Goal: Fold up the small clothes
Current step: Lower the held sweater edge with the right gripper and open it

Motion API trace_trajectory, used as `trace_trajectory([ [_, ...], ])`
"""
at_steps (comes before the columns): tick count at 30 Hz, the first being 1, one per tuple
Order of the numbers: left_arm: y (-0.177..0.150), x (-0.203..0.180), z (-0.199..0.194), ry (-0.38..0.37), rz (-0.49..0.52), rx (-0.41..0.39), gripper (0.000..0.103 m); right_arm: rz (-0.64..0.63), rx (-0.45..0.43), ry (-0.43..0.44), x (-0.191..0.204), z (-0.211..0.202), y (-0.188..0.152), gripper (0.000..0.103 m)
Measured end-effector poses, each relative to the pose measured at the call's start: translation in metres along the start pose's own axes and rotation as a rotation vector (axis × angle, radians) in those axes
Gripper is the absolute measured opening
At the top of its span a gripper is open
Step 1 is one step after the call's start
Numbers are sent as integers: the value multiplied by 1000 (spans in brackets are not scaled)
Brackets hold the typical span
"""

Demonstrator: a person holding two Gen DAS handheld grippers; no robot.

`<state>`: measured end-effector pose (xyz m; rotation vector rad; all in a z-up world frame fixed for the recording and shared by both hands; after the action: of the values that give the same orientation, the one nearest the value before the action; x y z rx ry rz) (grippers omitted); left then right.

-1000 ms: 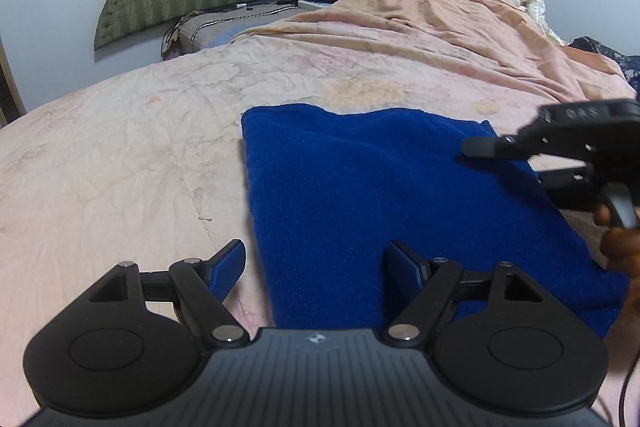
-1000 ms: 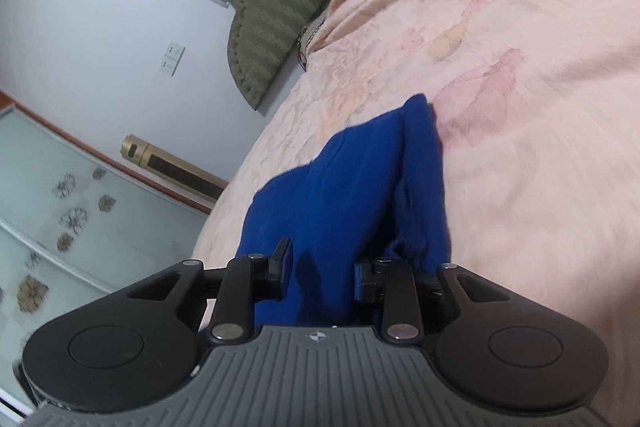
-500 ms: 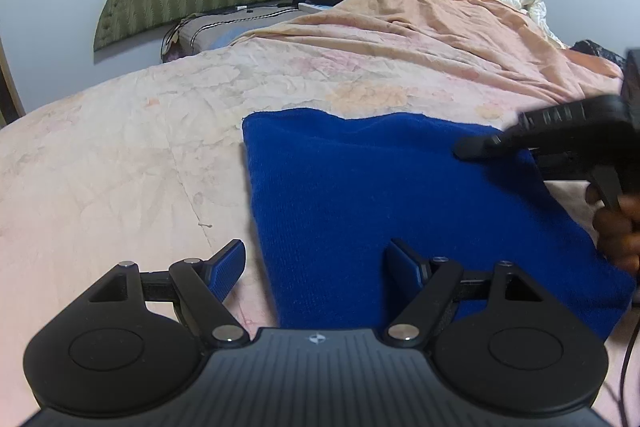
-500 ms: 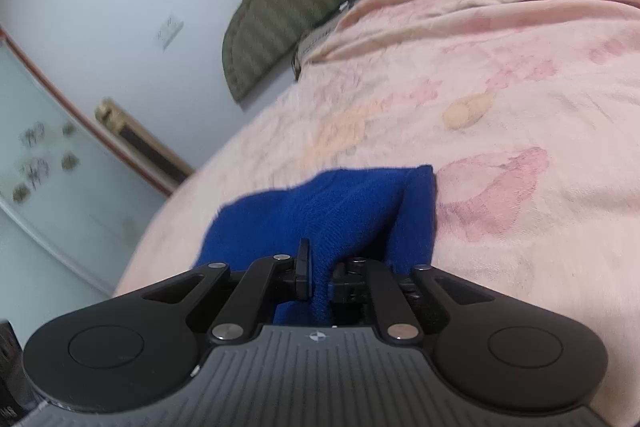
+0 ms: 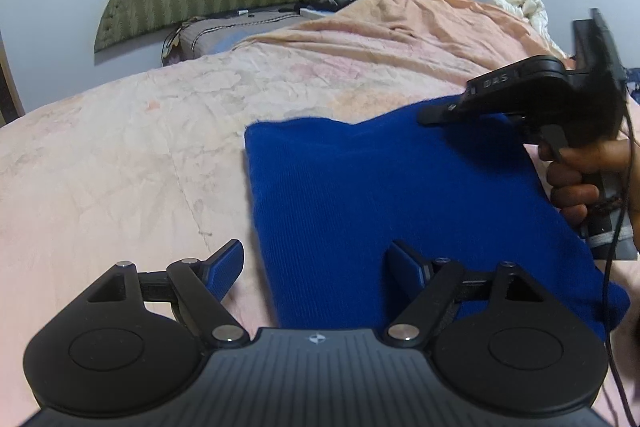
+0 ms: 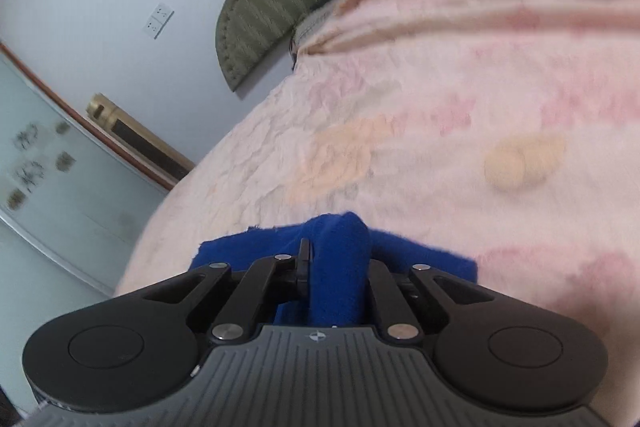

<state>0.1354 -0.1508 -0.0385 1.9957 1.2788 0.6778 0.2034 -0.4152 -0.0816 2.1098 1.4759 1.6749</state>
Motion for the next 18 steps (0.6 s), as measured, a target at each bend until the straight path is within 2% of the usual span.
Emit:
trace_trajectory([
  [3,-3,-2,9,-3,-2,29,80,-35,-70,-23,4,-12,6,8],
  [6,-5,-1,6,-2,-11,30,80,-60,-25,-74,0,-2,3,11],
  [8,-6,1,-1,-4,-13,29,80,-49,0,-111,-3,0,-2,28],
  [10,-8,4,-8,-9,-6,28,80,-43,-57,-128,1,-15,-2,39],
  [12,-10,5,-15,-9,1,28,80,-61,-123,-169,9,-39,-5,44],
  [14,-15,5,-21,-27,10,26,80,-95,-137,-198,18,-60,-13,45],
  [18,-32,5,-27,-34,25,55,80,-127,-74,-190,32,-96,-53,45],
])
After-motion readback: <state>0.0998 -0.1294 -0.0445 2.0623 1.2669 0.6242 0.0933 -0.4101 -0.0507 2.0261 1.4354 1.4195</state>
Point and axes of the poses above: each gripper's, at about its wrist camera, not at the fingertips, and z roughly the way its jaws point, x to its left, y to its top, the point moved 4 cm from there along z, roughly the way its jaws point, and after that the axes turned 5 degrees about y, right-handed, at the moved point
